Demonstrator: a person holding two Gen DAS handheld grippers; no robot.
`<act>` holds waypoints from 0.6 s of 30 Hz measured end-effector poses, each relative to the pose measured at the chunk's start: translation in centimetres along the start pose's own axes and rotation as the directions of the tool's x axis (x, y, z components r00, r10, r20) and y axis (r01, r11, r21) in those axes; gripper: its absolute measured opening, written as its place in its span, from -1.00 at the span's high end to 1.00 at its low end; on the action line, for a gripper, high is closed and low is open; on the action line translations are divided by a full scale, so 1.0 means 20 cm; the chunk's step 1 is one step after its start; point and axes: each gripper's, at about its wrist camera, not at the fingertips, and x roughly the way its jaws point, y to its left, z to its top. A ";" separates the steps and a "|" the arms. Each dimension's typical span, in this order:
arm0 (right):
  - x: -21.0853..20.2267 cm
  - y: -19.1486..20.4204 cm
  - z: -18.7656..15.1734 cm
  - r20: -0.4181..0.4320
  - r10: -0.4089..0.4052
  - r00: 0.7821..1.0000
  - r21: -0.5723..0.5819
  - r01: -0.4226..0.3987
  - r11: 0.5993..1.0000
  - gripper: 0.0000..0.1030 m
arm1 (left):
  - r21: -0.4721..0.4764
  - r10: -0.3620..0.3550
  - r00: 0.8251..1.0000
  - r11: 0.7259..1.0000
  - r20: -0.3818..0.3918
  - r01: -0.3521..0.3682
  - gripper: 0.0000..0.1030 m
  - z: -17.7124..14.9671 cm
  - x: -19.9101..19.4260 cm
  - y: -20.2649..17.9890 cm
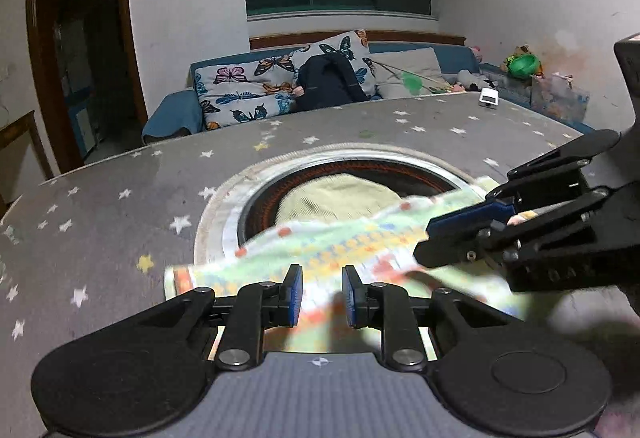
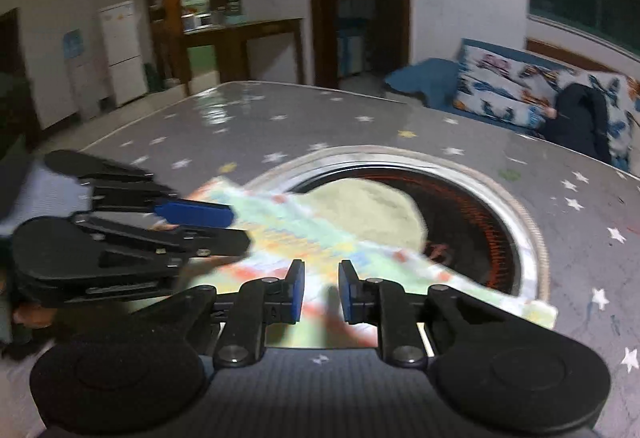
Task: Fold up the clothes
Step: 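Lay the folded hem onto the shirt and open both tools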
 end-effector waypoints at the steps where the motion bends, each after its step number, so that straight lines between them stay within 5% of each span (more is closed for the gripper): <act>1: -0.01 0.02 -0.02 -0.003 0.009 1.000 -0.011 -0.009 1.000 0.66 | -0.001 -0.003 1.000 1.000 0.003 0.003 0.53 -0.01 -0.02 -0.01; 8: -0.10 0.16 -0.15 -0.002 0.025 1.000 -0.049 -0.025 0.998 0.66 | 0.014 -0.013 1.000 1.000 0.015 0.013 0.52 -0.13 -0.11 -0.10; 18: -0.28 0.02 -0.30 -0.002 -0.073 0.997 0.036 0.073 0.997 0.64 | -0.034 0.026 0.999 0.999 0.024 -0.025 0.34 -0.17 -0.19 -0.01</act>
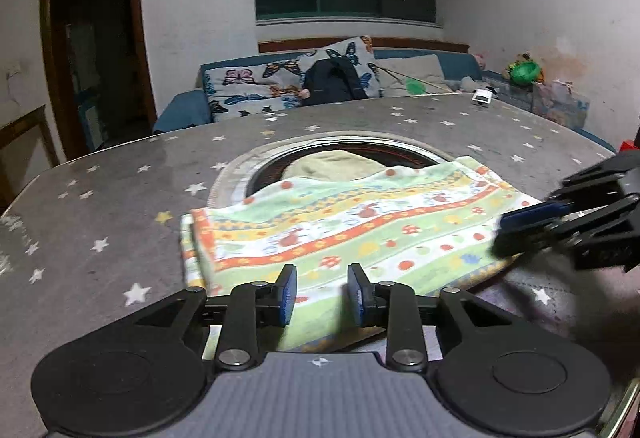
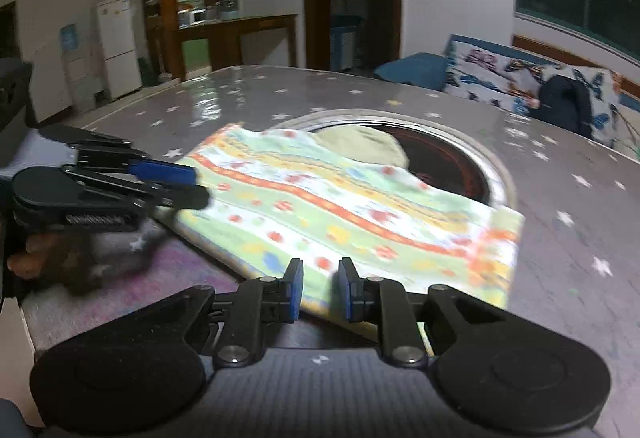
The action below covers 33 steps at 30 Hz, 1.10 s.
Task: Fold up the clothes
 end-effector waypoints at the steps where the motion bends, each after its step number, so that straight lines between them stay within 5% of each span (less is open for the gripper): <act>1: -0.02 -0.02 -0.01 -0.001 -0.014 1.000 0.010 0.014 1.000 0.61 | -0.008 0.005 1.000 1.000 0.001 -0.005 0.31 -0.01 -0.01 0.01; 11: -0.04 -0.14 0.03 0.003 -0.042 0.999 0.063 0.042 0.997 0.49 | -0.055 0.024 1.000 0.998 0.014 -0.024 0.29 0.04 -0.03 0.08; 26: 0.56 -0.11 0.37 -0.026 -0.005 1.000 0.065 0.007 0.998 0.48 | -0.127 0.033 0.998 0.991 -0.055 -0.040 0.29 0.04 0.12 0.14; 33: 0.59 -0.07 0.45 -0.003 0.007 1.000 0.059 -0.007 0.998 0.48 | -0.139 0.031 0.998 0.990 -0.052 -0.038 0.29 0.04 0.13 0.15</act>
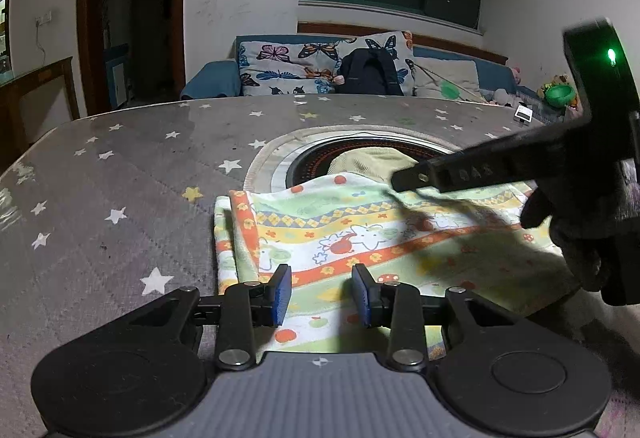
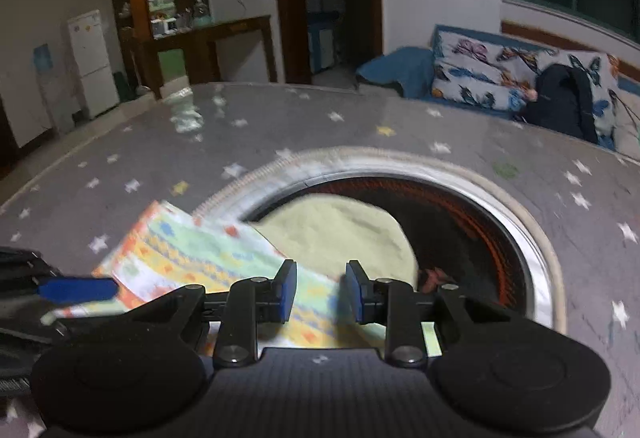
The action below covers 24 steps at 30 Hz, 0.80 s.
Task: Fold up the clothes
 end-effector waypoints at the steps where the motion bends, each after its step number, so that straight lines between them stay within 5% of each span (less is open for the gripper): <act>1: 0.01 0.02 0.01 0.001 0.009 1.000 -0.006 -0.009 1.000 0.48 | -0.002 0.000 1.000 1.000 0.001 0.000 0.29 0.00 0.00 0.00; 8: 0.13 0.13 0.03 -0.040 -0.004 0.999 -0.087 0.001 0.996 0.46 | -0.027 -0.007 1.000 1.000 -0.009 0.007 0.29 0.01 -0.01 0.01; 16: -0.11 0.16 -0.10 -0.030 0.079 0.996 -0.105 -0.082 0.991 0.46 | -0.028 0.000 1.000 1.000 -0.012 0.000 0.25 0.01 -0.01 0.01; 24: -0.33 0.11 -0.26 -0.009 0.065 0.998 -0.073 -0.065 0.995 0.35 | -0.026 0.015 1.000 1.000 -0.025 -0.016 0.18 0.03 -0.01 0.00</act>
